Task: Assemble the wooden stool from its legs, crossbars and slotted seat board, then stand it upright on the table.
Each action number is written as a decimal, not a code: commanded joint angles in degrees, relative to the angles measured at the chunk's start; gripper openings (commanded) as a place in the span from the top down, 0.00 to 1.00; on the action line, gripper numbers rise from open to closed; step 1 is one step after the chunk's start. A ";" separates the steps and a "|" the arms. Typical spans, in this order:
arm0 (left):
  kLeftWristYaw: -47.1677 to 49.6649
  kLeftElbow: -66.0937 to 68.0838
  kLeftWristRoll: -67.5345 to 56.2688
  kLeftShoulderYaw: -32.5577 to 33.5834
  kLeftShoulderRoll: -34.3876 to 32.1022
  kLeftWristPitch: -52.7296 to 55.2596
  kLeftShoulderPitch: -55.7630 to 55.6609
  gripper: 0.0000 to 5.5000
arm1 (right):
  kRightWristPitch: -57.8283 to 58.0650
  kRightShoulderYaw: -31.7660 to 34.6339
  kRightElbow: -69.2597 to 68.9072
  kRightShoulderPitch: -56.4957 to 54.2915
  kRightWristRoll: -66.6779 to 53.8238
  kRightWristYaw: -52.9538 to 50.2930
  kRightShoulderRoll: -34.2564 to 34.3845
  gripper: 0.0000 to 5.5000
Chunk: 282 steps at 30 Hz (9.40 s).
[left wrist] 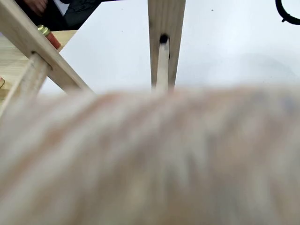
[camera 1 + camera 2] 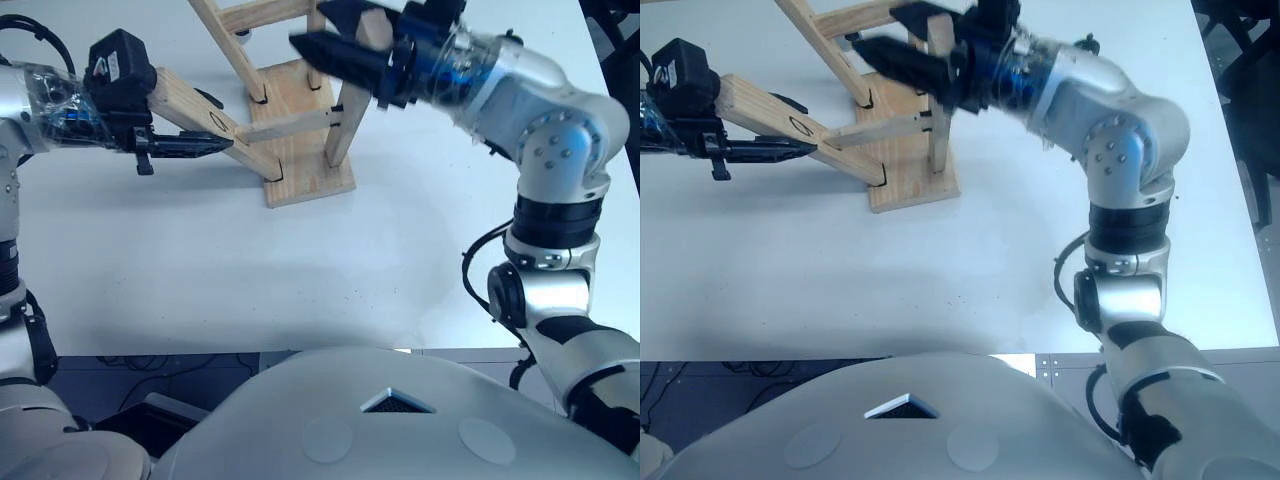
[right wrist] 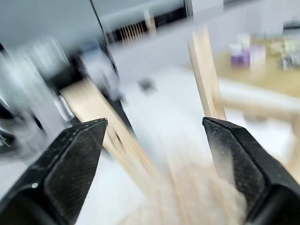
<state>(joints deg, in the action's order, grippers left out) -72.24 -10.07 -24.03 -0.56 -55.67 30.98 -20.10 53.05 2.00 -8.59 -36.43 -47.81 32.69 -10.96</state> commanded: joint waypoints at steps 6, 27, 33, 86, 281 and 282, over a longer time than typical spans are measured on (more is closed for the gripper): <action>2.85 0.74 1.04 -3.99 2.85 1.45 -0.52 0.63 | -1.99 8.10 -0.94 -7.39 -10.44 -10.61 7.93 0.43; 6.24 0.49 0.40 -5.65 5.08 5.09 -5.07 0.63 | -7.97 -35.42 1.16 8.06 36.27 -13.33 -3.22 0.98; 9.61 -1.21 0.97 -9.39 10.62 6.79 -7.65 0.63 | -7.26 -34.14 3.30 8.43 37.91 -12.60 -0.85 1.00; 24.68 0.89 5.97 -5.36 12.02 3.29 14.86 0.94 | -33.35 -22.59 19.80 9.31 42.60 15.11 -4.65 1.00; 6.94 8.18 -25.24 24.77 9.91 43.09 8.62 0.60 | 31.75 -4.60 9.81 2.03 0.89 34.88 -9.75 0.67; 9.38 6.28 -25.46 28.54 12.63 49.83 8.17 0.60 | 35.95 -1.89 10.25 1.34 -2.20 33.67 -9.06 0.67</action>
<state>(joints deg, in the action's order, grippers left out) -77.52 8.18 -36.03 14.12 -50.69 50.37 -12.72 64.59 -2.77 7.42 -32.13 -32.57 63.55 -23.93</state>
